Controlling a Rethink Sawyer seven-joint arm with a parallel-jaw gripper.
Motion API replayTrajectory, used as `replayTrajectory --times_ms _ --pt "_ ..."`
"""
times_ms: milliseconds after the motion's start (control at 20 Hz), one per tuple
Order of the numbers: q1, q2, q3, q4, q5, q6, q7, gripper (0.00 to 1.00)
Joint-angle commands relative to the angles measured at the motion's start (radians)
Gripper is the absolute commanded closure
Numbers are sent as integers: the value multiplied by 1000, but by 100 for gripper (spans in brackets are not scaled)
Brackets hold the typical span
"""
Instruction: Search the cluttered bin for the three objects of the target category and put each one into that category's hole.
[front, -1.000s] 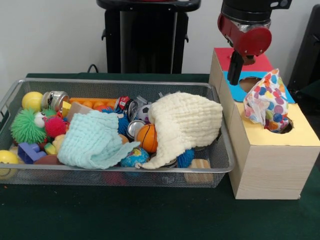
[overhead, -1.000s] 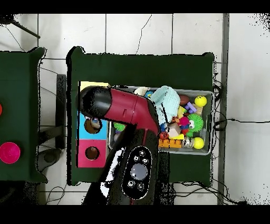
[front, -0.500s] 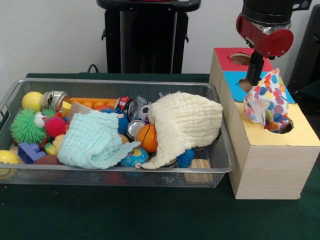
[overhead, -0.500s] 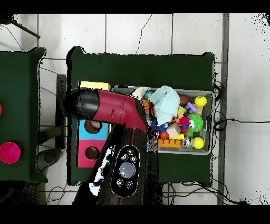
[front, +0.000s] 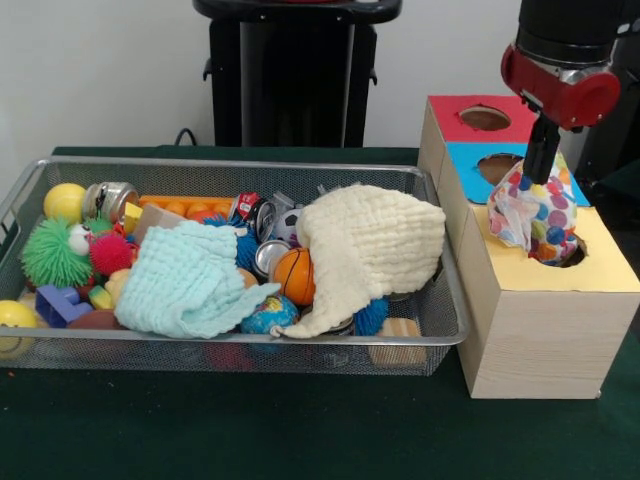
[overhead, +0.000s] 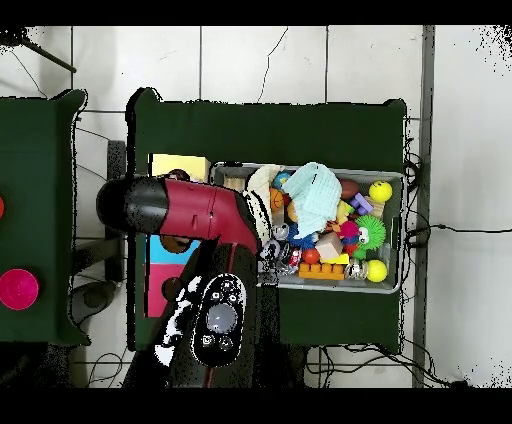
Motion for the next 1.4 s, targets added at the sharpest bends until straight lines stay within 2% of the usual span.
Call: replayTrajectory --times_ms 50,750,900,1100,1300,1400 --pt "-25 69 120 143 29 -127 71 100" --pt "-56 127 179 188 17 -292 62 100" --pt "-39 147 174 178 17 -312 84 100" --pt "-12 135 150 156 16 -282 100 100" --pt "-7 103 133 127 -2 -235 76 100" --pt "-16 85 143 114 -8 -245 54 100"
